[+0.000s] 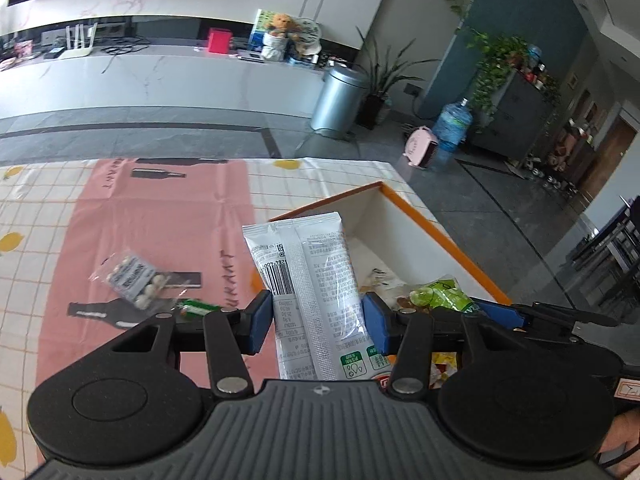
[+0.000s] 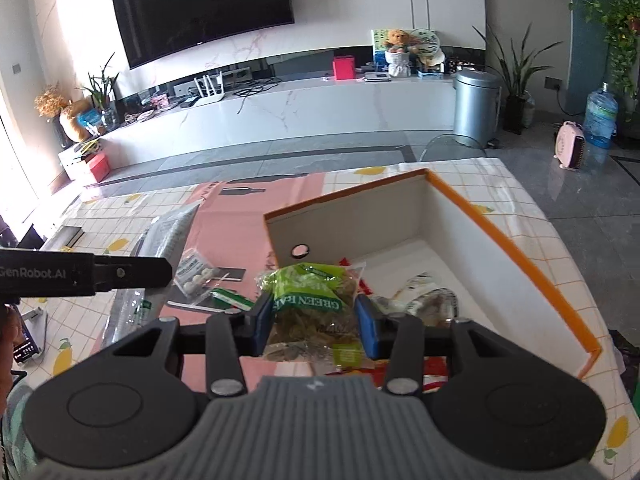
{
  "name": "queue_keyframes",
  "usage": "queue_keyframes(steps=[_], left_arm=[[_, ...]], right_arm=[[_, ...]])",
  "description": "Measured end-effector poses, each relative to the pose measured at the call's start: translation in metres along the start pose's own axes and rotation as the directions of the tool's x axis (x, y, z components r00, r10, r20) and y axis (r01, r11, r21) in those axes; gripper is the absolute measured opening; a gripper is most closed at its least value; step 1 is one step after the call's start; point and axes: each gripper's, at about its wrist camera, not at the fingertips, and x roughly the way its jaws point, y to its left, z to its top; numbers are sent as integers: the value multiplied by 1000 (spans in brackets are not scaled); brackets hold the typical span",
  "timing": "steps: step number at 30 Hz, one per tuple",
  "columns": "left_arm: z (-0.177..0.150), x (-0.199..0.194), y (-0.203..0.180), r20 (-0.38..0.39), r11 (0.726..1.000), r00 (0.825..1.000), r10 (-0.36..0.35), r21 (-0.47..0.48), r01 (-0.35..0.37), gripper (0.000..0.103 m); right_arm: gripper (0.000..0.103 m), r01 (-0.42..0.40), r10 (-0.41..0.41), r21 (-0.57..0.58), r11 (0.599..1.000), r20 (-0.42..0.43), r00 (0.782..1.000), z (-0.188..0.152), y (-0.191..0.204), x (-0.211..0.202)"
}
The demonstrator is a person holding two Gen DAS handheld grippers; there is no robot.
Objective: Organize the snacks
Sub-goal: 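Carry both packets into the orange box and lower them, then open both tools to release the packets in the box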
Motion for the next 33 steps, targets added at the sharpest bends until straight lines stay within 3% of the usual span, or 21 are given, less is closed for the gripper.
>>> queue_keyframes(steps=[8, 14, 18, 23, 33], left_arm=[[38, 67, -55, -99, 982, 992, -80, 160, 95, 56], [46, 127, -81, -190, 940, 982, -19, 331, 82, 56], [36, 160, -85, -223, 912, 972, 72, 410, 27, 56], [29, 181, -85, -255, 897, 957, 137, 442, -11, 56], [18, 202, -77, -309, 890, 936, 168, 455, -9, 57]], right_arm=[[41, 60, -56, 40, 997, -84, 995, 11, -67, 14], [41, 70, -56, 79, 994, -163, 985, 19, -97, 44], [41, 80, -62, 84, 993, -205, 977, 22, -104, 67], [41, 92, -78, 45, 995, -258, 963, 20, -103, 91], [44, 96, -82, 32, 995, -304, 949, 21, -104, 113]])
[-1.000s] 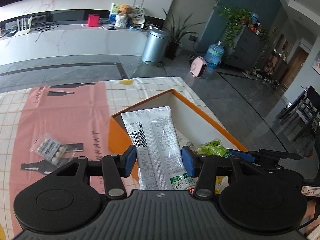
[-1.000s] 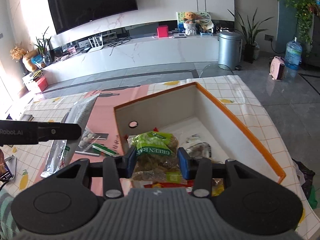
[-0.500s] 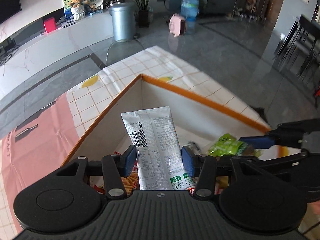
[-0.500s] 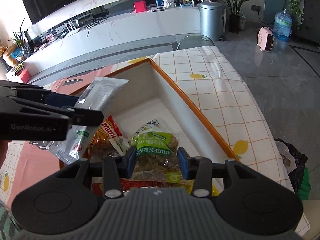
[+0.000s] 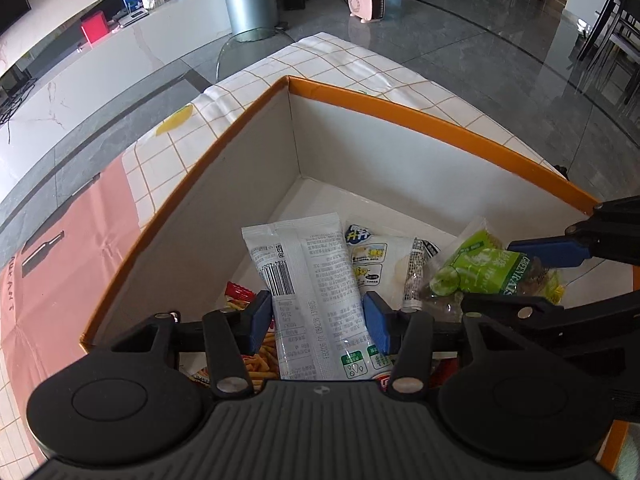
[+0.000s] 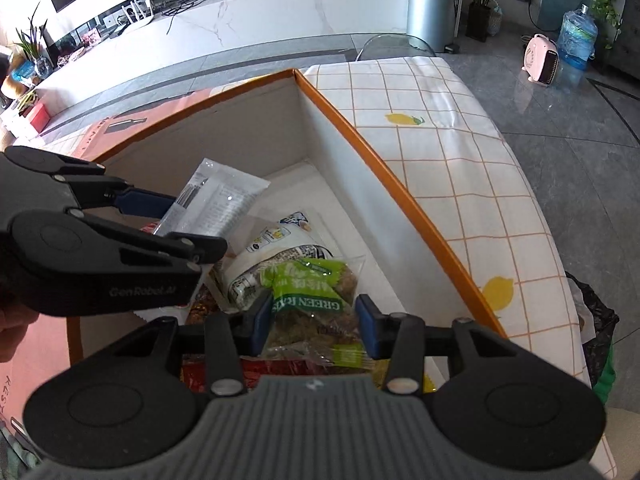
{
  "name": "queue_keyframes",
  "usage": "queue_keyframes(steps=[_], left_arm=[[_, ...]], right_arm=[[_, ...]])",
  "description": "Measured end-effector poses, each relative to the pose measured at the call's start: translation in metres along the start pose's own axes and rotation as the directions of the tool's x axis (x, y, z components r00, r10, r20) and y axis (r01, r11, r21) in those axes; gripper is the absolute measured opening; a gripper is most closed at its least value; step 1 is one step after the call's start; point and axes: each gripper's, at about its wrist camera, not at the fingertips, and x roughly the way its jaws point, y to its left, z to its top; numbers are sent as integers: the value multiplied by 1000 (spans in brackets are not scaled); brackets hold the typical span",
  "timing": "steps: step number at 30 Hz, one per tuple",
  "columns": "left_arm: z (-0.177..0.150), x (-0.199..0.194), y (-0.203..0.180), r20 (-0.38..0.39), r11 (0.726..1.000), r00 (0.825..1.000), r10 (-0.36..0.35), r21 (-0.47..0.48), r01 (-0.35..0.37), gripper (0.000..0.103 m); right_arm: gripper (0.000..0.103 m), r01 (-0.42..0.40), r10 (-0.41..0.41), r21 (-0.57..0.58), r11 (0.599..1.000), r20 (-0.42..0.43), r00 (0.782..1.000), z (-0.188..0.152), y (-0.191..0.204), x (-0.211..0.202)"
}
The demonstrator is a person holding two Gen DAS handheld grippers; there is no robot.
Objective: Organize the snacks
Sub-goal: 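Open both tools to release the packets in the box, then move left tool over yogurt ball packet while right tool moves over green sausage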
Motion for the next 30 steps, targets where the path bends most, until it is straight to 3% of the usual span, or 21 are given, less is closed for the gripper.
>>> queue_keyframes(steps=[5, 12, 15, 19, 24, 30], left_arm=[[-4, -4, 3, 41, 1000, 999, -12, -13, 13, 67], [-20, -51, 13, 161, 995, 985, -56, -77, 69, 77], [-34, -81, 20, 205, 992, 978, -34, -116, 59, 79], [-56, -120, 32, 237, 984, 970, 57, -178, -14, 83], [-99, -152, 57, 262, 951, 954, 148, -302, -65, 84], [-149, -159, 101, 228, 884, 951, 207, -460, -82, 84]], right_arm=[[46, 49, -49, -32, 998, -15, 999, -2, 6, -2], [61, 87, -86, -19, 996, 59, 995, -5, 12, -34], [61, 70, -68, -14, 997, 127, 990, -12, 26, -58], [63, 28, -23, -23, 999, 220, 975, -23, 57, -88], [67, -37, 47, -38, 999, 316, 948, -40, 105, -109], [67, -75, 95, -69, 995, 358, 929, -65, 162, -98]])
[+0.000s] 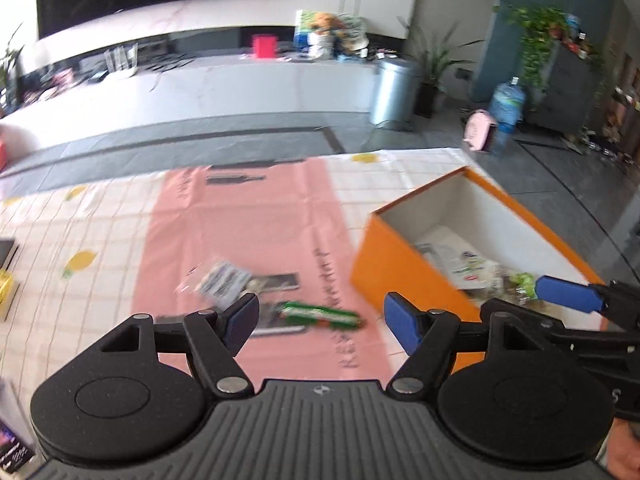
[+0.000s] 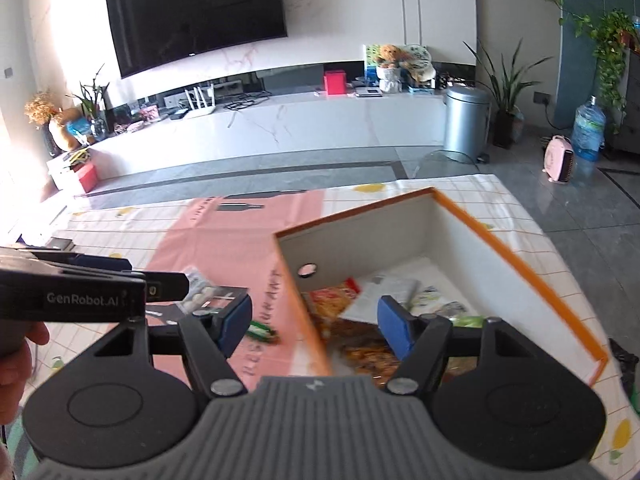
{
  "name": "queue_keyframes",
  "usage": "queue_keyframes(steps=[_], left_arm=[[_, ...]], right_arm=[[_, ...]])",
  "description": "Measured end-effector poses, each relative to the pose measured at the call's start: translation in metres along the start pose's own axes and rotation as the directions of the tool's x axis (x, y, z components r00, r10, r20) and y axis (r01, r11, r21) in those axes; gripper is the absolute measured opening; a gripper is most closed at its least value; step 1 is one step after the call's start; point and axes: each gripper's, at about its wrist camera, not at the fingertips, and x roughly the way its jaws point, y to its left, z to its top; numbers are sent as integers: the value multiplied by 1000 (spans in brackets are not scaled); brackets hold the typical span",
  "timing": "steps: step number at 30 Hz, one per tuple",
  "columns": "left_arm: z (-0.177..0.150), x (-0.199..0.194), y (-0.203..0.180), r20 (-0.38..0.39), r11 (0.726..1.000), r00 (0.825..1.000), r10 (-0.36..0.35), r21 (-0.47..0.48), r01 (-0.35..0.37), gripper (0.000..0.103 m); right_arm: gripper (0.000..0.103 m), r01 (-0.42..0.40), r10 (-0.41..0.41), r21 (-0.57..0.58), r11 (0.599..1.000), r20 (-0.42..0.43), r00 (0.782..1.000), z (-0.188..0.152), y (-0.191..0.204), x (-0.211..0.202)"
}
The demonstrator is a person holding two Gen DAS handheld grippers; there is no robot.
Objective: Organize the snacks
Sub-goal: 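Move left tool over yogurt ball packet while right tool moves over green sausage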
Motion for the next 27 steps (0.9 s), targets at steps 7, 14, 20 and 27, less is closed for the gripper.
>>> queue_keyframes(steps=[7, 14, 20, 27], left_arm=[[-6, -3, 44, -33, 999, 999, 24, -47, -25, 83], [-13, 12, 80, -60, 996, 998, -11, -94, 5, 83], [-15, 26, 101, -46, 989, 998, -34, -147, 27, 83], [-23, 47, 115, -32, 981, 998, -59, -184, 52, 83]], right_arm=[[67, -41, 40, -31, 999, -48, 998, -21, 51, 39], [67, -51, 44, -75, 996, -93, 995, -19, 82, 84], [67, -45, 35, -96, 994, -110, 993, -15, 90, 115], [67, -31, 17, -117, 993, -115, 993, -27, 87, 144]])
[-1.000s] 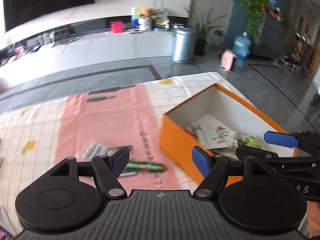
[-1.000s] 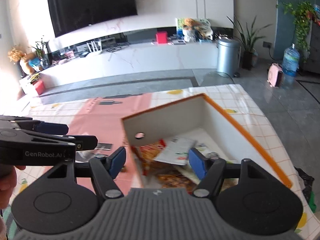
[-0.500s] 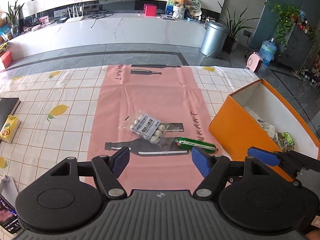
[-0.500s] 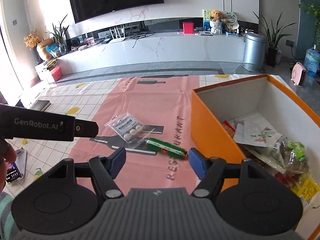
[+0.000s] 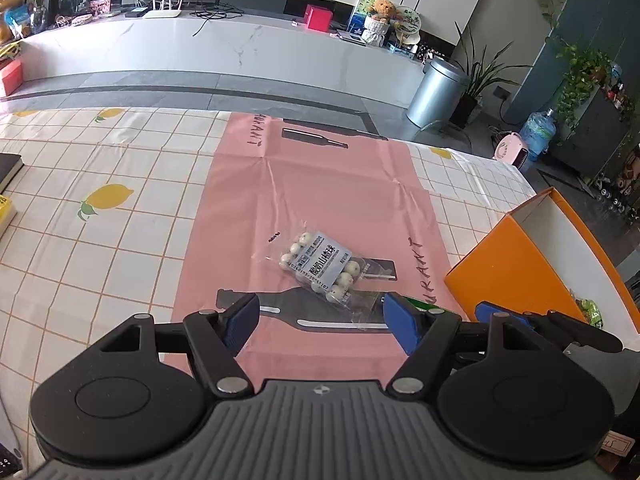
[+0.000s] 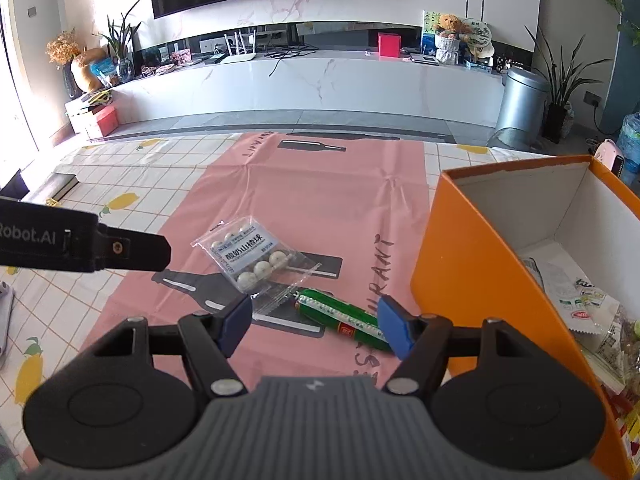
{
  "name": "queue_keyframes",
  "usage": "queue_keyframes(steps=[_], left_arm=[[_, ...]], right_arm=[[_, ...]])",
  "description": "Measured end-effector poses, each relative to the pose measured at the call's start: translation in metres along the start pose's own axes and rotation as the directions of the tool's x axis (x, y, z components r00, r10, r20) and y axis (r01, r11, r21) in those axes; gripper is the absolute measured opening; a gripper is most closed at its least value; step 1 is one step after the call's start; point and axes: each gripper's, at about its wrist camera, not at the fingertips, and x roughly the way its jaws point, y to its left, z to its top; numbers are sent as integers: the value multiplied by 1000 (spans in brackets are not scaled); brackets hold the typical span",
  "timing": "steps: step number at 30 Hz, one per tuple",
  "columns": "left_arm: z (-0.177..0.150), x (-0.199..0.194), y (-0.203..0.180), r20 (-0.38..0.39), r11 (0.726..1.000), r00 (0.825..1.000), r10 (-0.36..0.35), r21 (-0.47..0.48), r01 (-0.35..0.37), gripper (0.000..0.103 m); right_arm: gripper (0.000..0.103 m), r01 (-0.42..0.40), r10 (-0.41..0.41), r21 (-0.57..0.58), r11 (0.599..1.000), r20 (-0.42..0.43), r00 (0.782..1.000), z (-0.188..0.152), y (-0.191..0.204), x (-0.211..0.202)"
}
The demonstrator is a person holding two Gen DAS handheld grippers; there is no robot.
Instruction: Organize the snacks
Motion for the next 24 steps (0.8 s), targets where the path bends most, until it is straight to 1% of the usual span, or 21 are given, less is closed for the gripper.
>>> queue_keyframes(steps=[5, 7, 10, 12, 13, 14, 15, 16, 17, 18, 19, 20, 23, 24], left_arm=[[-4, 14, 1, -19, 1000, 1000, -13, 26, 13, 83], [-6, 20, 0, -25, 999, 1000, -15, 46, 16, 83], [-5, 30, 0, -46, 998, 999, -6, 57, 9, 83], [-3, 37, 2, -73, 999, 997, -22, 38, 25, 79], [-3, 40, 1, -87, 999, 995, -40, 24, 43, 76], [-3, 42, 1, -98, 998, 993, -60, 14, 62, 76], [-4, 45, -1, -106, 997, 992, -73, 8, 74, 76], [-5, 47, -3, -107, 997, 991, -76, 10, 77, 76], [-7, 50, -5, -105, 997, 991, -77, 18, 79, 73], [-9, 54, -6, -101, 997, 992, -75, 22, 78, 70], [-10, 57, -8, -99, 997, 992, -72, 23, 75, 64], [-12, 61, -10, -102, 997, 992, -70, 24, 73, 61], [-17, 69, -14, -93, 997, 993, -68, 19, 70, 57], [-19, 72, -17, -85, 997, 994, -61, 31, 64, 55]], right_arm=[[67, -8, 8, -3, 1000, -15, 1000, -6, -8, 15], [67, -5, 5, -27, 1000, -17, 1000, -6, -10, 20], [67, -8, 8, -125, 992, -2, 1000, -2, -8, 25], [67, -6, 3, -191, 982, -19, 1000, 3, -7, 31], [65, -17, 8, -205, 979, -44, 999, 5, -8, 36], [62, -31, 17, -209, 978, -68, 998, 7, -10, 40], [58, -41, 23, -211, 977, -83, 996, 7, -12, 42], [55, -39, 19, -217, 975, -90, 996, 8, -15, 45], [54, -36, 15, -222, 974, -93, 996, 8, -16, 46], [49, -39, 17, -222, 974, -101, 995, 7, -19, 48], [46, -41, 18, -216, 976, -107, 994, 5, -21, 48], [45, -47, 23, -210, 977, -111, 993, 4, -23, 49], [37, -33, 11, -227, 973, -97, 995, -4, -25, 49], [31, -28, 7, -223, 974, -95, 995, -6, -26, 49]])
